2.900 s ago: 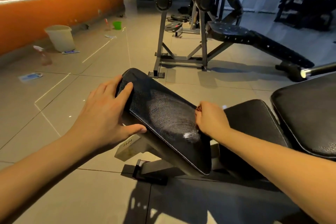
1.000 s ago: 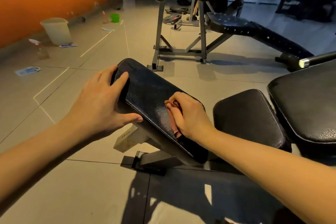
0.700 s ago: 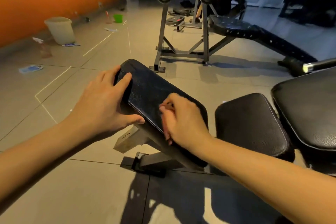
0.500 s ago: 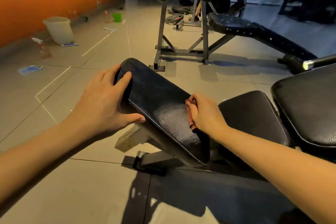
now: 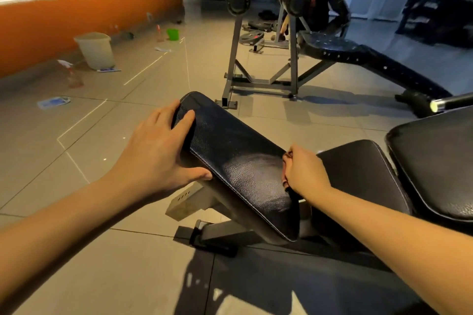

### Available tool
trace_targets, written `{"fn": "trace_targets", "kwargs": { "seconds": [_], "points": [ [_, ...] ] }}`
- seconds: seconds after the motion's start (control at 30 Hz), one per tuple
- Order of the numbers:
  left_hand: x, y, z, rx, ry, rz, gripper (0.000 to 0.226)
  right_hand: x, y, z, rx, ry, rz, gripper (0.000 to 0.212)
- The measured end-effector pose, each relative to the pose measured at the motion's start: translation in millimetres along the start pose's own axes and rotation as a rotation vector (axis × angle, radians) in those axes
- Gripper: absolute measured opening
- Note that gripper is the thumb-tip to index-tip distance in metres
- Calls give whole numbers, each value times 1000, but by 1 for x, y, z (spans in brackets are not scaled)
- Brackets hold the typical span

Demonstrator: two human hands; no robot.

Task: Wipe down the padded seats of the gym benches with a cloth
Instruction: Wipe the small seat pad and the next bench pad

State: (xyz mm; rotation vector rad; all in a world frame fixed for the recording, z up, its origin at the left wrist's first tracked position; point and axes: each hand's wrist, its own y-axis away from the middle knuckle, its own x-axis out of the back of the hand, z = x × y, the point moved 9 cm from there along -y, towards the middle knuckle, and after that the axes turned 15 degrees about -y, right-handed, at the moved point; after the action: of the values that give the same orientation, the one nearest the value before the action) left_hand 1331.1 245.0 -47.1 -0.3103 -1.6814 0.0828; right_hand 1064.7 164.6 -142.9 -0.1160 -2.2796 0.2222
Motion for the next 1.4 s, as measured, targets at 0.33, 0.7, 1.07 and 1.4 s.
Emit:
{"fn": "trace_targets", "kwargs": {
  "seconds": [0.33,0.7,1.07,1.4],
  "points": [
    [3,-1,2,6,1,-3,123,-8,28,-69,310,-148,-105,8],
    [2,0,3,11,-2,-29,125,-16,58,-117,475,-250,-193,8],
    [0,-2,1,12,-6,-21,122,-22,73,-114,430,-261,-222,9],
    [2,0,2,15,-26,-38,124,-9,41,-67,182,-143,-98,6]
  ]
}}
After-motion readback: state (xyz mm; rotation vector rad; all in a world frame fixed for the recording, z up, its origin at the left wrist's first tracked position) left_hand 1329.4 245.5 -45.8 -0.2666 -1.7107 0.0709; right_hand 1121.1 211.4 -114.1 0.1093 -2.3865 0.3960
